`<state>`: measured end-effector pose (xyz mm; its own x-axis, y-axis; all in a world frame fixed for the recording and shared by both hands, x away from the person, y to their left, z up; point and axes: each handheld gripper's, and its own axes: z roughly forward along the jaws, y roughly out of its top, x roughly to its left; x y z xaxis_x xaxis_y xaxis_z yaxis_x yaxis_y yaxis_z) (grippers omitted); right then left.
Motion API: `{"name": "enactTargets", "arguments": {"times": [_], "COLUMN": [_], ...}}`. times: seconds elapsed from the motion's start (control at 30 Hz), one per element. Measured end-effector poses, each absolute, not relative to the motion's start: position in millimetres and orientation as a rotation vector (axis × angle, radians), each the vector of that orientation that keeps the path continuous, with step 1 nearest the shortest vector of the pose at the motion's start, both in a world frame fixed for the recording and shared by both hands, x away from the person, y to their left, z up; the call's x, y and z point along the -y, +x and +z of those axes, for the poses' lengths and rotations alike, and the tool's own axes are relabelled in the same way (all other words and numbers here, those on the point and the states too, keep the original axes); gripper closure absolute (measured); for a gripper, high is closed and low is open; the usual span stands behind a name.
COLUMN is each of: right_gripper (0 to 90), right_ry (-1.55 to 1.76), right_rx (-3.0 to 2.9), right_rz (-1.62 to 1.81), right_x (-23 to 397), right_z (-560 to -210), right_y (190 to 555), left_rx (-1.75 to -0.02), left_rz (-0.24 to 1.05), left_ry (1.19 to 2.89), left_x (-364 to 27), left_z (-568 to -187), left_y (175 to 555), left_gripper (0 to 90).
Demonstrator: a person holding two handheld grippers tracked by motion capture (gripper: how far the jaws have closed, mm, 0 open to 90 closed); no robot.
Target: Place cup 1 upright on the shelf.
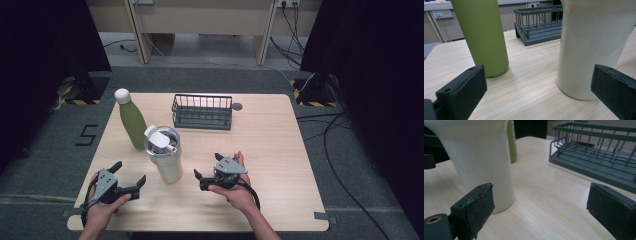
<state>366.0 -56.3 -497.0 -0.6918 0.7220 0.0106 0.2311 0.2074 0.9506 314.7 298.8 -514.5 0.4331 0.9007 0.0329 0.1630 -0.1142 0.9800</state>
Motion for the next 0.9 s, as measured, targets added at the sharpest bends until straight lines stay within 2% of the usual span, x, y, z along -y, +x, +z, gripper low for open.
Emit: {"name": "enactTargets", "arguments": {"times": [0.33, 0.9], "right_gripper": [1.0, 1.1], "right_ry": [0.804, 0.705], "right_rx": [-2.099, -2.135], "right_rz": [1.525, 1.601], "right_x": [26.6, -22.0], "right_z": [-490.9, -487.4], "right_y": [366.1, 376.5], "left_rx": [-0.961, -0.954], "left_rz": [0.83, 0.826], "left_ry": [1.576, 1.576], "left_x": [-298.6, -299.0], "left_z": [-514.8, -514.3], "left_y": [314.9, 314.3], "left_gripper": [0.0, 0.0]}}
